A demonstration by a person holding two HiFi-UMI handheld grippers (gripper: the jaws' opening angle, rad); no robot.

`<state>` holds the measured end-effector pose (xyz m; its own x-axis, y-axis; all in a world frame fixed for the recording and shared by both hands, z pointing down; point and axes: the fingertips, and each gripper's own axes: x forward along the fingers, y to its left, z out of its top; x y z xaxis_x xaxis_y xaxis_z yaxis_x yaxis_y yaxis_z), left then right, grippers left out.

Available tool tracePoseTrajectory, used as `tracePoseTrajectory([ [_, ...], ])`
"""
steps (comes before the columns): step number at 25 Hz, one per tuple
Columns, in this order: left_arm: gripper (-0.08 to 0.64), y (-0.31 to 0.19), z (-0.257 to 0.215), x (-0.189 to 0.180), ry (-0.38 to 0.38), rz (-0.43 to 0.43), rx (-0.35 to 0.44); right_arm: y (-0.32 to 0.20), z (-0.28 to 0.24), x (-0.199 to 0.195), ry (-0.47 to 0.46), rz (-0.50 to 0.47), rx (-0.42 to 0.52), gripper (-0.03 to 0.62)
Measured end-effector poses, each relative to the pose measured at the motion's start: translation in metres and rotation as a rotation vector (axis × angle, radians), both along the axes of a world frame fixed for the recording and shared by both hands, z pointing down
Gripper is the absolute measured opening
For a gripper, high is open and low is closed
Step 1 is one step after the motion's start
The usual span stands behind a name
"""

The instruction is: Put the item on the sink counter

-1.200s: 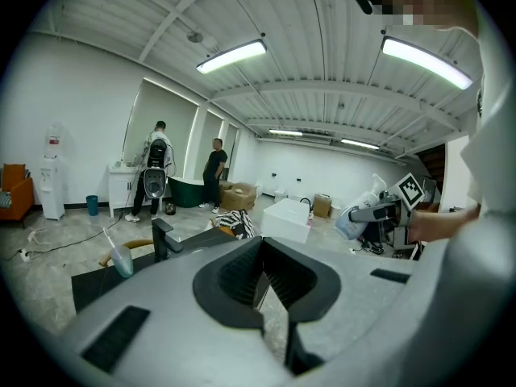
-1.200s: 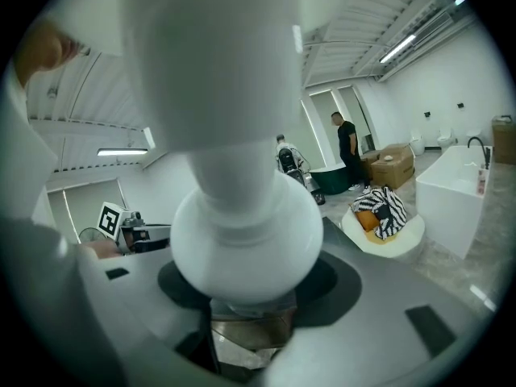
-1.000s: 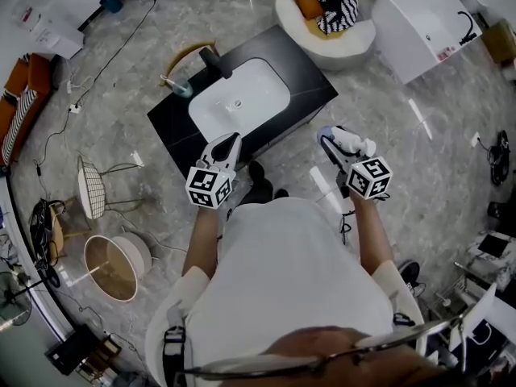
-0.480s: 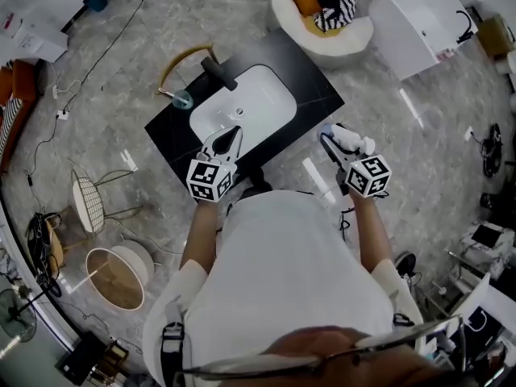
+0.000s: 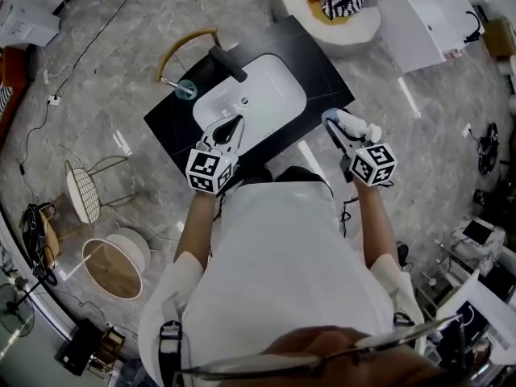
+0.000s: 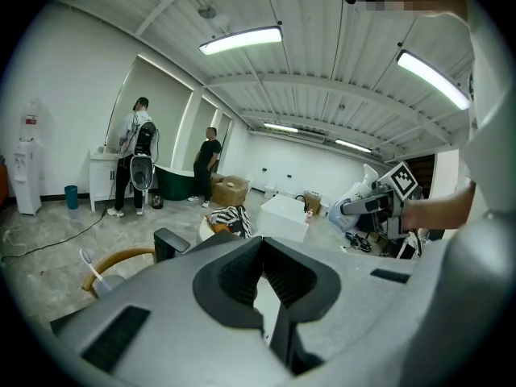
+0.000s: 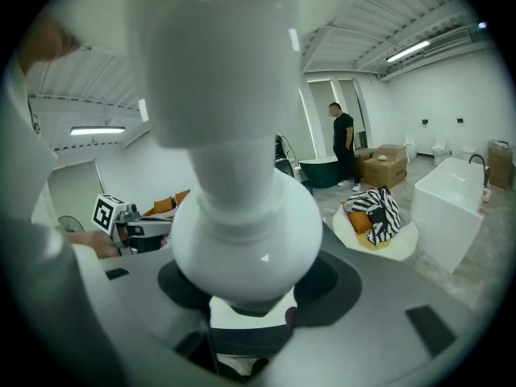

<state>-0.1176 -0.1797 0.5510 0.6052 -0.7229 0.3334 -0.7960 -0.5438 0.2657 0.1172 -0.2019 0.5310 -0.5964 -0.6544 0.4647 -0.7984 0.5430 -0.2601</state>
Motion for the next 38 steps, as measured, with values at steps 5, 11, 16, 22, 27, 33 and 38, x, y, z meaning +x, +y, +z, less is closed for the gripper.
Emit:
tracePoseTrajectory([
  [5, 0.003, -0.004, 0.008, -0.010, 0.002, -0.011, -0.014, -0.020, 0.006, -0.008, 0.020, -0.011, -0.005, 0.250],
  [11, 0.003, -0.010, 0.013, -0.016, 0.005, -0.035, -0.028, -0.040, 0.015, -0.017, 0.070, -0.051, -0.007, 0.250],
  [16, 0.003, -0.021, 0.016, -0.011, -0.004, -0.064, -0.033, -0.064, 0.027, -0.021, 0.097, -0.103, -0.013, 0.250],
  [22, 0.003, -0.035, 0.020, -0.004, -0.001, -0.153, -0.061, -0.104, 0.048, -0.030, 0.155, -0.215, -0.022, 0.250],
  [27, 0.003, -0.046, 0.027, 0.001, -0.006, -0.235, -0.092, -0.138, 0.074, -0.040, 0.187, -0.302, -0.038, 0.250],
  [33, 0.003, -0.058, 0.035, 0.002, -0.015, -0.322, -0.114, -0.185, 0.111, -0.051, 0.236, -0.376, -0.042, 0.250],
  [38, 0.003, -0.066, 0.041, 0.008, -0.014, -0.381, -0.139, -0.222, 0.151, -0.056, 0.273, -0.401, -0.062, 0.250],
])
